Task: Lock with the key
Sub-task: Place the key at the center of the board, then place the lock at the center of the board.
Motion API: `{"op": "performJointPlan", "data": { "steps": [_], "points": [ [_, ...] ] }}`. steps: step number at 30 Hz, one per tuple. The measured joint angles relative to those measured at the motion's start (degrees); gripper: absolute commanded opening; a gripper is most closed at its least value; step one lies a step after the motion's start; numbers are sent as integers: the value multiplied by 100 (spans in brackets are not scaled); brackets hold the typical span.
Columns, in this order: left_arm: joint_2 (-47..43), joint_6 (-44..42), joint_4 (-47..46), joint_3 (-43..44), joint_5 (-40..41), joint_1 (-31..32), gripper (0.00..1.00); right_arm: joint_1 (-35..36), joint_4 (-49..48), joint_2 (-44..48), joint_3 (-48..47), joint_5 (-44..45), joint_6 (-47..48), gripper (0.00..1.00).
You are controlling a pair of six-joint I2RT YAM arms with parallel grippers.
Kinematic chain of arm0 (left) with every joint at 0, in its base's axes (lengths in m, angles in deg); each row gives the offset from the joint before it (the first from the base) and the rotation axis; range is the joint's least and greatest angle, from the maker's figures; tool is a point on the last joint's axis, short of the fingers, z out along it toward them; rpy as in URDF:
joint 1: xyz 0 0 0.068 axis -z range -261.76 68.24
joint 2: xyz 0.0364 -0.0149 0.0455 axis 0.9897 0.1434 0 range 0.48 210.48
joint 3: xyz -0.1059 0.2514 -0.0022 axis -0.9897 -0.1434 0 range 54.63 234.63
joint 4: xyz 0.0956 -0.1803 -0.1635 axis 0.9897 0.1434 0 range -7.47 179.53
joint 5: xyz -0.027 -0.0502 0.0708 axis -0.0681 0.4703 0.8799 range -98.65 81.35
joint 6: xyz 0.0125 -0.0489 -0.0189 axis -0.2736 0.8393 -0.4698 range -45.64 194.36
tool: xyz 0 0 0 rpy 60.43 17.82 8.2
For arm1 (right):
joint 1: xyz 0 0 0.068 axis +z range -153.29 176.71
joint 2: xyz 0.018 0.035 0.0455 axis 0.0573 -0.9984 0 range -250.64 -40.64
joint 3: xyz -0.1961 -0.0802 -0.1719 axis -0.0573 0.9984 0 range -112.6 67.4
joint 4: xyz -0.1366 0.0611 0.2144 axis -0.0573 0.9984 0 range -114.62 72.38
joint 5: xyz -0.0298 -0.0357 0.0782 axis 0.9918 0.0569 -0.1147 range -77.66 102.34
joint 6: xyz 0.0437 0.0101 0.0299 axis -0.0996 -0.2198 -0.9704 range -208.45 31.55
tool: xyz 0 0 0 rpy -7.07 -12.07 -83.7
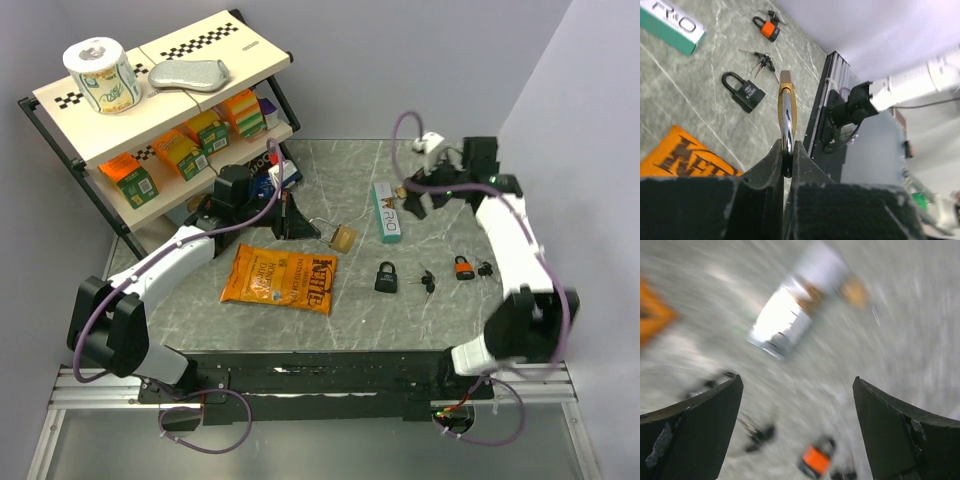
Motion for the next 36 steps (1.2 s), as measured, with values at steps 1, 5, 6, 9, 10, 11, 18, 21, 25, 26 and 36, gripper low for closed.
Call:
{"op": "performJointPlan", "data": {
  "steps": [1,5,6,9,10,11,18,21,25,26,36],
  "points": [
    [0,122,42,0,46,2,1,302,-107,341,168,-118,-9,99],
    [0,487,81,0,227,68,1,1327,-507,1499,938,-345,-105,99],
    [0,542,87,0,271,98,1,1593,-588,1718,1108,-361,-105,99],
    [-17,664,131,-4,404,223,1,2234,-678,2052,1405,-474,-81,99],
    [-33,695,138,-11,428,256,1,2441,-682,2098,1449,-514,-50,99],
    [-55,717,133,-28,455,286,1,2568,-697,2118,1473,-542,-15,99],
    [-348,874,79,-199,476,372,1,3434,-793,2122,1624,-243,256,99],
    [-389,907,35,-203,476,372,1,3720,-835,2085,1755,-2,350,98],
    [-393,946,39,-214,487,372,1,3862,-887,2006,1805,291,433,80],
    [-396,955,42,-223,492,372,1,3875,-938,2004,1816,365,437,78],
    [-396,964,-83,-264,708,365,1,3969,-1187,2004,1952,750,382,49]
  ]
}}
